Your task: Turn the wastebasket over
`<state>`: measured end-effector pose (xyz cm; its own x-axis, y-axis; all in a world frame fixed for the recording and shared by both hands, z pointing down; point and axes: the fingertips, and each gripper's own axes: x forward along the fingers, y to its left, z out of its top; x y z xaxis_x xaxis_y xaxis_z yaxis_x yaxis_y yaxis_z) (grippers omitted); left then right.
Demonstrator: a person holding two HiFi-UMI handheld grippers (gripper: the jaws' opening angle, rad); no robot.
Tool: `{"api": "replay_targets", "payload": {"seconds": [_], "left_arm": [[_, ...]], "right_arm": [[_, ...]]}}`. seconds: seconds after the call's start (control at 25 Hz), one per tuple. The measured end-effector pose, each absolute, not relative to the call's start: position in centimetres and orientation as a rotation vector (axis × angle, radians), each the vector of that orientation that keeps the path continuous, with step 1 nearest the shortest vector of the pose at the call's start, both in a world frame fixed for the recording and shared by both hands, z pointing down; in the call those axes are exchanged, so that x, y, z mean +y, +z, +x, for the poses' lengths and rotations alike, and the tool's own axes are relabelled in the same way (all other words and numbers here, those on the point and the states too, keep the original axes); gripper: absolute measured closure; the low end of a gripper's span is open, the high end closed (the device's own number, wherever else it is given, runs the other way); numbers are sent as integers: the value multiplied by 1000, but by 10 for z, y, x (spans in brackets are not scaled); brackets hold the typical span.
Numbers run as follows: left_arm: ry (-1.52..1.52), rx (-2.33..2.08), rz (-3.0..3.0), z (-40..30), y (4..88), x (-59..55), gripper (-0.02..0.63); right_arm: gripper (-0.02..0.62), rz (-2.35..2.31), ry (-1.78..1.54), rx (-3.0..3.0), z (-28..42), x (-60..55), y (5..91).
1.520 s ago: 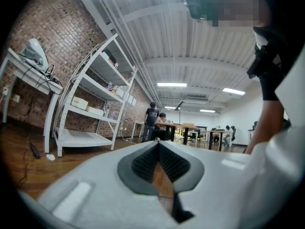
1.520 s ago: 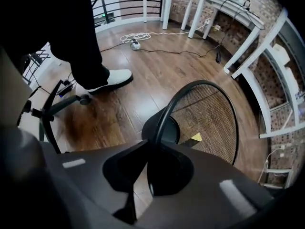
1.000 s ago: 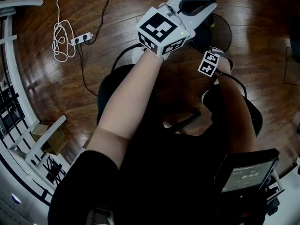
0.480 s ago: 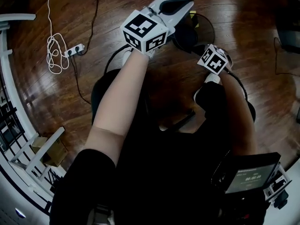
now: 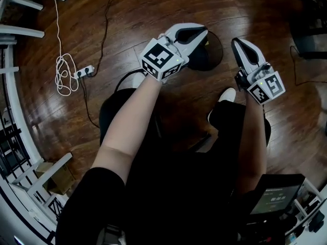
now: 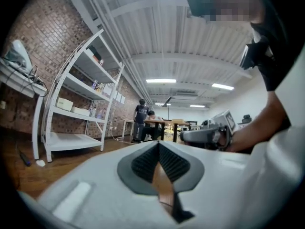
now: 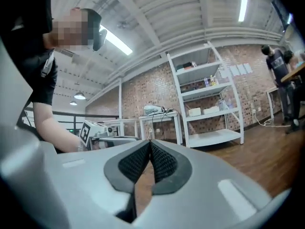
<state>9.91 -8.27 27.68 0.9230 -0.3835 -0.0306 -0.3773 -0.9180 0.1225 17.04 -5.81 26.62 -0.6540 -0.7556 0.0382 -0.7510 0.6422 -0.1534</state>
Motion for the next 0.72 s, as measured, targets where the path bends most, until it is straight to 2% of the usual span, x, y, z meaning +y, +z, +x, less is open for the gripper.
{"api": "replay_targets", "payload": {"seconds": [0.4,0.72], "left_arm": [[-34,-505,3024,113,276,-62,604],[-53,-513,3015,121,274,-69,603]], "right_arm": [[586,-1195,-90,2878,151,-48,255],[586,-1228,-112,2880,162,-45,271]]}}
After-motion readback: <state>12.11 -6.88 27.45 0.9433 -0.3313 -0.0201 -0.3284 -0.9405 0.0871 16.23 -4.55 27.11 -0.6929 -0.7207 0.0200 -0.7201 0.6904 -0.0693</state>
